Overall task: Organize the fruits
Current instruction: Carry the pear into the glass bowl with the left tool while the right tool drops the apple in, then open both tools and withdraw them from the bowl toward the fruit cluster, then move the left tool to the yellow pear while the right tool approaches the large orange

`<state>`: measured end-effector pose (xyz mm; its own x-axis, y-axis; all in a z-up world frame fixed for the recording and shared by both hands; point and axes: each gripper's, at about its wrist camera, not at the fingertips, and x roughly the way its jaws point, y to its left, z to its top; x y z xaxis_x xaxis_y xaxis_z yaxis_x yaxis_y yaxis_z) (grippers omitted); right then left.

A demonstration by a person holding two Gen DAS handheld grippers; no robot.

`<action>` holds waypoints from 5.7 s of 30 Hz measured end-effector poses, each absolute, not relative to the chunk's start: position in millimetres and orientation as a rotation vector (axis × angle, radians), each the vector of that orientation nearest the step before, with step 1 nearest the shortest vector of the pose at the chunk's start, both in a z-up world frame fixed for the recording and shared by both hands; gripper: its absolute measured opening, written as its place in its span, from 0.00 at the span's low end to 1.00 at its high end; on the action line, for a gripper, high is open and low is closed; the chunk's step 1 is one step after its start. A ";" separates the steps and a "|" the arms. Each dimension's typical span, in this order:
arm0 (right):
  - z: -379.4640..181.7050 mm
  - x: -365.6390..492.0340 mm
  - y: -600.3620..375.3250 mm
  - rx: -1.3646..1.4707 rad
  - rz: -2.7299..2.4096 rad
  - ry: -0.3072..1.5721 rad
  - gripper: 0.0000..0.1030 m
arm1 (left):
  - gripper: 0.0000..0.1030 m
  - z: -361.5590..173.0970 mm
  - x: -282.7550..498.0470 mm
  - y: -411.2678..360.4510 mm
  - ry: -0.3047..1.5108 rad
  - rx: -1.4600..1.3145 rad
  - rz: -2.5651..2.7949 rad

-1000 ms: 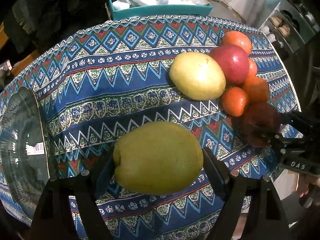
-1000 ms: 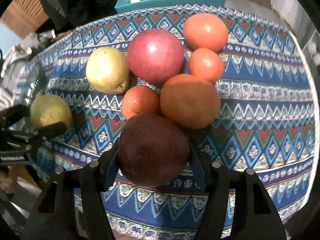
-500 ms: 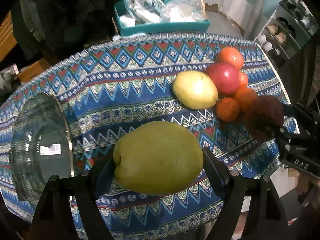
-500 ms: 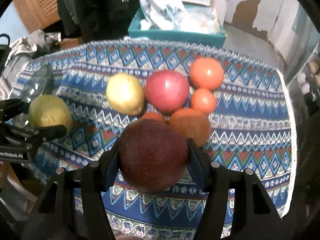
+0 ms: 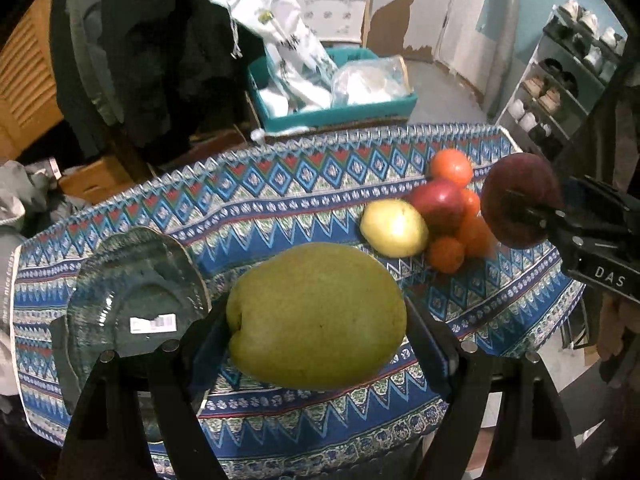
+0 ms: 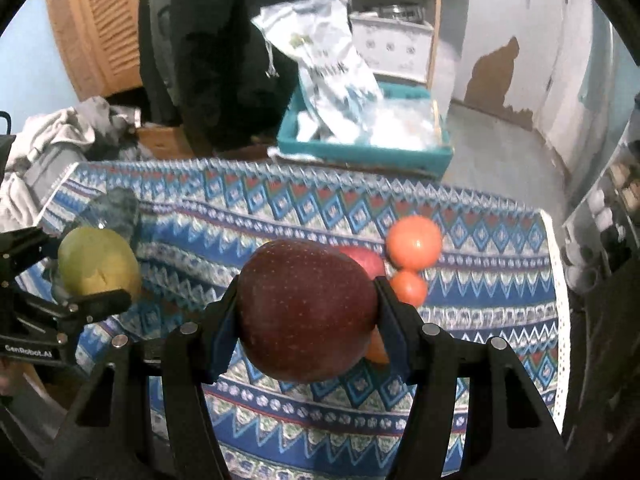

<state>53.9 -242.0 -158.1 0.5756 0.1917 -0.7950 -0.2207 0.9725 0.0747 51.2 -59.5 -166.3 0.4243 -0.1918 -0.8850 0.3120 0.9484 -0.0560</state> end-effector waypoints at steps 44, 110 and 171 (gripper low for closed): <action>-137.5 92.1 -19.9 -0.086 0.633 0.897 0.60 | 0.81 -162.8 33.3 125.6 1.031 -0.091 -0.046; -178.6 110.0 3.9 -0.156 0.619 1.033 0.63 | 0.82 -192.8 40.8 123.4 1.096 -0.045 -0.022; -152.7 58.0 -311.1 0.045 0.147 1.018 0.80 | 0.84 -146.2 60.0 -91.6 1.047 0.149 -0.358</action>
<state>58.0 -311.1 -152.7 0.5158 0.1435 -0.8446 -0.1012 0.9892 0.1062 60.0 -91.6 -146.2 0.4489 -0.2173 -0.8667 0.3583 0.9324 -0.0482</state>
